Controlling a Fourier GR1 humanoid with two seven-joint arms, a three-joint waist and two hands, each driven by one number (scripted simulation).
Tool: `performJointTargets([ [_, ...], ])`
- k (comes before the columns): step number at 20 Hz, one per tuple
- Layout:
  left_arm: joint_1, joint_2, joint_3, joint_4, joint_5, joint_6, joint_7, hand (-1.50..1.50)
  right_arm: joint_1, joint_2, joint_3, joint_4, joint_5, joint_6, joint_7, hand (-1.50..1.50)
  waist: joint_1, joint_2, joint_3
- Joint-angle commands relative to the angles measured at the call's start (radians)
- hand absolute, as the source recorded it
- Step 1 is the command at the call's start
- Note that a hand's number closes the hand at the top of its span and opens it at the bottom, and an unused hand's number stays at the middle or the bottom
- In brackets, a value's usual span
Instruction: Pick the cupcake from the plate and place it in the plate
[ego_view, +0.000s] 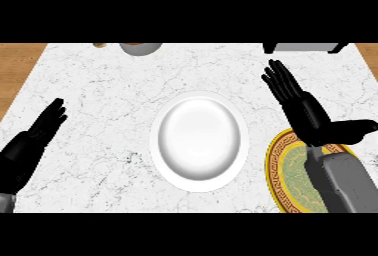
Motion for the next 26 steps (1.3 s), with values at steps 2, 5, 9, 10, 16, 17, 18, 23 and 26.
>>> performJointTargets([
  [2,0.060,-0.059,0.004,-0.012,-0.059,0.046,-0.047,0.00,0.041,-0.046,-0.012,-0.030,-0.063,0.101,0.105,1.50,-0.013,-0.014,-0.021],
  [5,-0.006,-0.147,0.011,0.173,-0.066,0.048,-0.187,0.00,0.108,-0.047,0.083,-0.076,-0.060,0.131,0.215,1.50,-0.032,-0.011,-0.024],
  [9,0.029,-0.171,0.015,0.159,-0.032,0.067,-0.156,0.00,0.155,-0.138,-0.015,-0.115,0.256,-0.162,0.021,-1.50,-0.068,-0.018,-0.023],
  [10,0.029,-0.179,0.006,0.167,-0.048,0.064,-0.176,0.00,0.256,-0.059,0.023,-0.091,0.251,-0.177,-0.052,-1.50,-0.046,-0.013,-0.021],
  [16,0.006,-0.209,0.027,0.239,-0.040,0.002,-0.237,0.00,0.571,-0.121,0.014,-0.221,0.292,-0.126,-0.380,-1.50,-0.036,-0.015,-0.021],
  [17,-0.068,-0.243,0.011,0.268,-0.074,0.040,-0.195,0.00,0.563,-0.117,0.012,-0.194,0.334,-0.150,-0.392,-1.50,-0.033,-0.013,-0.021],
  [18,0.046,-0.214,0.010,0.228,-0.065,0.004,-0.252,0.00,0.596,-0.137,-0.022,-0.204,0.345,-0.179,-0.415,-1.50,-0.029,-0.015,-0.021],
  [23,-0.068,-0.241,0.045,0.363,-0.076,-0.027,-0.266,0.00,0.712,-0.207,-0.142,-0.336,0.316,-0.177,-0.374,-1.50,-0.034,-0.013,-0.022],
  [26,-0.020,-0.233,0.034,0.283,-0.086,-0.004,-0.244,0.00,0.696,-0.307,-0.181,-0.349,0.393,-0.182,-0.245,-1.50,-0.023,-0.014,-0.023],
])
